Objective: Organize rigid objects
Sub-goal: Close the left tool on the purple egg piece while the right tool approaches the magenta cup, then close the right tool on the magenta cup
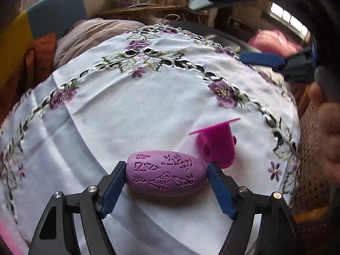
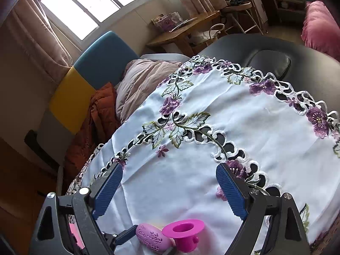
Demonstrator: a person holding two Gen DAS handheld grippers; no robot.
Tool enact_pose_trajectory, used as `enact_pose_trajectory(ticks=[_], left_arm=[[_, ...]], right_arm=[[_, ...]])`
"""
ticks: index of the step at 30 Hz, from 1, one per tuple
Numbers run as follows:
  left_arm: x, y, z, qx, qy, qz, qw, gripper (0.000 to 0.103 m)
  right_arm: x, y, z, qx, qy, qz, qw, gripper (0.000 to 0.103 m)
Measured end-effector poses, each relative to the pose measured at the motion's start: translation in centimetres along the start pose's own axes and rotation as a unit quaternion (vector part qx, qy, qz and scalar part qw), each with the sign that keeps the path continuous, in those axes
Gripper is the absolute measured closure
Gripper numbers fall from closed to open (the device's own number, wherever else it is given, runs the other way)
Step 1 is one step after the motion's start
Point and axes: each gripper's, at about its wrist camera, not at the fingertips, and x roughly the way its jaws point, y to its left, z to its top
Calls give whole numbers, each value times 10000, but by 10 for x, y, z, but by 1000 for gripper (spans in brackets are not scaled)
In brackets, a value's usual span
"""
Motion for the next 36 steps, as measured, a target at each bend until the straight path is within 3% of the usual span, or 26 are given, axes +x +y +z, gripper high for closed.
enact_pose_trajectory(ticks=[6, 9, 14, 17, 25, 32, 36], left_arm=[[-18, 10, -22, -534, -168, 73, 9984, 26], [-38, 12, -44, -877, -277, 439, 9948, 26], [-63, 21, -90, -1676, -334, 1088, 9793, 26], [-71, 24, -108, -1876, -491, 1352, 9717, 26], [-74, 35, -122, -2133, -728, 1209, 9667, 25], [-76, 36, -125, -2191, -838, 1151, 9653, 25], [-77, 37, -127, -2201, -874, 1124, 9650, 25]], right_arm=[[4, 1, -2, -50, 120, -5, 9999, 13], [8, 2, -3, -53, 216, -7, 9998, 13], [14, 5, -6, -171, 367, -90, 9991, 13], [15, 8, -8, -263, 451, -142, 9985, 13], [2, 27, -30, -812, 1180, -268, 9893, 13], [10, 34, -57, -1223, 1910, -800, 9707, 13], [26, 39, -63, -1455, 1976, -1216, 9618, 14]])
